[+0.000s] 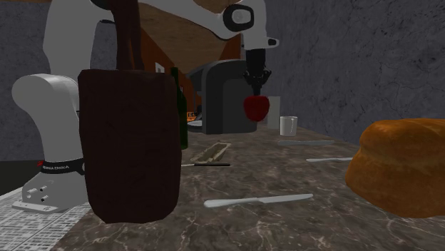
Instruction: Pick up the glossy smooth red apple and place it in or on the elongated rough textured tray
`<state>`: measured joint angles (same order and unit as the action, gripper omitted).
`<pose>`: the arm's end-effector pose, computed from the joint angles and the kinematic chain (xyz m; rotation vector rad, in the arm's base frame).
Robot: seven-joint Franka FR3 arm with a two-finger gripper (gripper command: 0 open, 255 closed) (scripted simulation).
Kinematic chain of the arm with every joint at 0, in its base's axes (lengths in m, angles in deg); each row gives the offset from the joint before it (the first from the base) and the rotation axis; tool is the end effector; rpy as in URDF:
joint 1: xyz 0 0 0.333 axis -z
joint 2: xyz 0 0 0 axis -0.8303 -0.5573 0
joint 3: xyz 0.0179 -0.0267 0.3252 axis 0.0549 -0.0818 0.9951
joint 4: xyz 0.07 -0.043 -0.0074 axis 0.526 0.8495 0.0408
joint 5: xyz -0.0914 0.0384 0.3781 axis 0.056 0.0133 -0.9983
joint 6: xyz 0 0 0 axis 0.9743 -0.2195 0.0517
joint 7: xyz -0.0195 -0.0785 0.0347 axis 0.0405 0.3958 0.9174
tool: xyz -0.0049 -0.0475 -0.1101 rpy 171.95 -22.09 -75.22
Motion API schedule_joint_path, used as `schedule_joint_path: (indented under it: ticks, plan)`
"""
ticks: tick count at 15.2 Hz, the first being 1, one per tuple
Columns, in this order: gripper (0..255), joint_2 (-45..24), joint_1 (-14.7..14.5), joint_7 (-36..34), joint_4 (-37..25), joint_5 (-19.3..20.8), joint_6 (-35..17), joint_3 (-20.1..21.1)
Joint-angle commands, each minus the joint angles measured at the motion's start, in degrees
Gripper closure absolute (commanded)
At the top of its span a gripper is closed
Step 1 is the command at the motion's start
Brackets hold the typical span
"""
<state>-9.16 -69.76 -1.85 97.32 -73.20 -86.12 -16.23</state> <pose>0.6090 0.2379 0.5028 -2.8263 -1.1831 -0.1720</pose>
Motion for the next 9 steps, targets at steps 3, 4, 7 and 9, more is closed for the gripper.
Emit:
schedule_joint_path:
  ticks: [3,4,7,9]
  plan:
    - [255,2.5,0.6,0.8,1.3,-0.5,1.2,-0.2]
    - [255,4.6,1.2,1.7,3.7,-0.9,1.0,-0.4]
    - [255,10.6,2.8,4.4,10.1,-2.1,0.8,-1.3]
    - [255,14.5,3.8,6.2,13.8,-2.8,1.0,-2.1]
